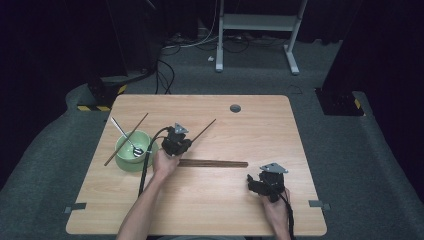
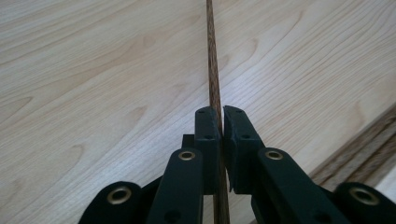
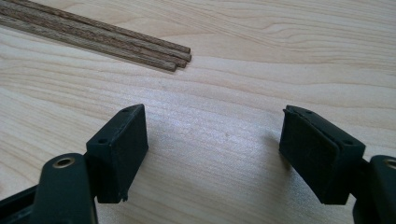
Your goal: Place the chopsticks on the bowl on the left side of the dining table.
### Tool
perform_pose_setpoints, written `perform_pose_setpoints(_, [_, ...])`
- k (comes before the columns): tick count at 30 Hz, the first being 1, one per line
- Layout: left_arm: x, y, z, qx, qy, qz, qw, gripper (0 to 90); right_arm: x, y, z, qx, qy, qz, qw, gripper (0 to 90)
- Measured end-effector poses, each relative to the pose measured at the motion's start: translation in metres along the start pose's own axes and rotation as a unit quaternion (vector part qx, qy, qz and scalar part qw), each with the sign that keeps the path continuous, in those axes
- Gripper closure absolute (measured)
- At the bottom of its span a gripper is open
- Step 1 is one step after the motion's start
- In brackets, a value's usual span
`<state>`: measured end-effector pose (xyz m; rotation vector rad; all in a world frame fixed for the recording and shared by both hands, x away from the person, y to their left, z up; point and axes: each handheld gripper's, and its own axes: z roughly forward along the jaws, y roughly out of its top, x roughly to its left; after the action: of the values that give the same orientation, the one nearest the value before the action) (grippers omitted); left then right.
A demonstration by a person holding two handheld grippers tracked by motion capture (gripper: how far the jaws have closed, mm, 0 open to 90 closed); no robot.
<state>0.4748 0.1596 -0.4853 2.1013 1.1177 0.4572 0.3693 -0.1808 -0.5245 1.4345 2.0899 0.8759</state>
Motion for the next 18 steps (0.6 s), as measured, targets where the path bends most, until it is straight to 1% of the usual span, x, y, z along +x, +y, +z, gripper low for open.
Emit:
perform_pose_setpoints(1, [-0.003,0.002,-0.001,-0.005,-0.006,-0.003,1.0000,84.2,0.000,0.000,0.000,0.000,0.000,0.000,1.0000,22.9])
perform_pose_setpoints(2, [-0.003,0.002,-0.001,-0.005,-0.006,-0.003,1.0000,84.2,0.000,0.000,0.000,0.000,0.000,0.000,1.0000,22.9])
perform_pose_setpoints(4, [-0.008,0.003,-0.003,-0.010,-0.012,0.004,0.9999,84.2,0.000,0.000,0.000,0.000,0.000,0.000,1.0000,22.9])
perform_pose_setpoints(6, [-0.010,0.004,-0.004,-0.008,-0.013,0.010,0.9998,84.2,0.000,0.000,0.000,0.000,0.000,0.000,1.0000,22.9])
perform_pose_setpoints(7, [-0.010,0.004,-0.004,-0.008,-0.013,0.010,0.9998,84.2,0.000,0.000,0.000,0.000,0.000,0.000,1.0000,22.9])
perform_pose_setpoints(8, [-0.010,0.004,-0.007,-0.010,-0.012,0.013,0.9998,84.2,0.000,0.000,0.000,0.000,0.000,0.000,1.0000,22.9])
perform_pose_setpoints(10, [-0.010,0.004,-0.011,-0.016,-0.014,0.012,0.9997,84.2,0.000,0.000,0.000,0.000,0.000,0.000,1.0000,22.9])
perform_pose_setpoints(14, [-0.009,0.003,-0.017,-0.016,-0.010,0.016,0.9997,84.1,0.000,0.000,0.000,0.000,0.000,0.000,1.0000,22.9])
perform_pose_setpoints(15, [-0.008,0.003,-0.023,-0.025,-0.011,0.013,0.9996,84.1,0.000,0.000,0.000,0.000,0.000,0.000,1.0000,22.9])
perform_pose_setpoints(16, [-0.006,0.003,-0.026,-0.027,-0.012,0.013,0.9995,84.1,0.000,0.000,0.000,0.000,0.000,0.000,1.0000,22.9])
perform_pose_setpoints(17, [-0.005,0.002,-0.028,-0.025,-0.008,0.012,0.9996,84.1,0.000,0.000,0.000,0.000,0.000,0.000,1.0000,22.9])
perform_pose_setpoints(18, [-0.004,0.002,-0.030,-0.025,-0.005,0.015,0.9996,84.1,0.000,0.000,0.000,0.000,0.000,0.000,1.0000,22.9])
